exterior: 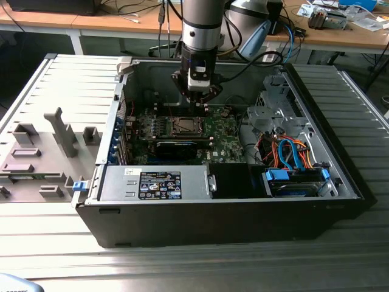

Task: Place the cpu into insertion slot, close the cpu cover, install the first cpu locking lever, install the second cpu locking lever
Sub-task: 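Install the first cpu locking lever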

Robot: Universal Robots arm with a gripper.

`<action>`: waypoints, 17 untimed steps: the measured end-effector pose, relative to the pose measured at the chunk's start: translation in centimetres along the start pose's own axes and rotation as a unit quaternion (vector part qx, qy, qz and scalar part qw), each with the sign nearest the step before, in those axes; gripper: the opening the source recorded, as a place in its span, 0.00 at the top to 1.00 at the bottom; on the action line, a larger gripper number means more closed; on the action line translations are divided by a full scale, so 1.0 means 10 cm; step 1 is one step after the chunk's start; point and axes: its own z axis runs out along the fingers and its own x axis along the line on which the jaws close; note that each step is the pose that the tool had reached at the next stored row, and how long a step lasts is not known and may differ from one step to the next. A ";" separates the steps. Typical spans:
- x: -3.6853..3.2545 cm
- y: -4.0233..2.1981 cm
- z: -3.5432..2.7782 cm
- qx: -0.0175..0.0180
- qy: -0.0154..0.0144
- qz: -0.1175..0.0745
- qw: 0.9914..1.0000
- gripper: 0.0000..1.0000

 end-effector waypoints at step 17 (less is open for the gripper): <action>0.000 0.000 0.000 0.000 -0.001 -0.110 0.994 0.89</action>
